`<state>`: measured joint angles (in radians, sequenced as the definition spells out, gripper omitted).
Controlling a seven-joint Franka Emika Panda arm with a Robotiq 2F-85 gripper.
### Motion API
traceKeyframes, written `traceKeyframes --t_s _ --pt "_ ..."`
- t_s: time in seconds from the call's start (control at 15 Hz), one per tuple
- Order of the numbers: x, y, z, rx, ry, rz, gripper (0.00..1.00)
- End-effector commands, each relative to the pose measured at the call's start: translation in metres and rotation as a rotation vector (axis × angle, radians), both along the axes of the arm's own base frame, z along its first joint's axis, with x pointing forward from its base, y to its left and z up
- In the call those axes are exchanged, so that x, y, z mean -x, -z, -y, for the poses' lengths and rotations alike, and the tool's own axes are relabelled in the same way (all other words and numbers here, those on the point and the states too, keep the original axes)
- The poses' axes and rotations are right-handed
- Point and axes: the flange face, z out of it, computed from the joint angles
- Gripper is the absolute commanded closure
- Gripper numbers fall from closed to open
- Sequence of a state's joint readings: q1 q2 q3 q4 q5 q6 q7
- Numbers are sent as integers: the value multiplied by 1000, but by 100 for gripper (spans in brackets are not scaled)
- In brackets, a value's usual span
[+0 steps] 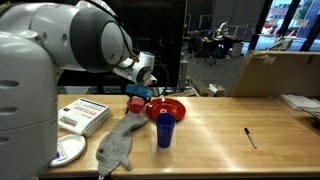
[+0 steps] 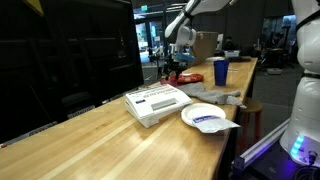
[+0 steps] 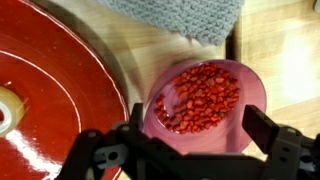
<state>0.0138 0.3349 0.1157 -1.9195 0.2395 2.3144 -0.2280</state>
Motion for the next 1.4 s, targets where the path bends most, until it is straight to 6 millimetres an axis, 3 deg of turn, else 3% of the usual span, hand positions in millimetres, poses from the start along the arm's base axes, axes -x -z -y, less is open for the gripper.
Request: traceKeyframes --t_s 0.0,0.6,1.07,1.33 --pt "8 -8 -4 23 -69 28 0" --pt "12 -31 -8 295 -124 232 0" --pt "74 -56 -65 96 -313 202 0" --pt "106 -72 -75 14 -366 149 0"
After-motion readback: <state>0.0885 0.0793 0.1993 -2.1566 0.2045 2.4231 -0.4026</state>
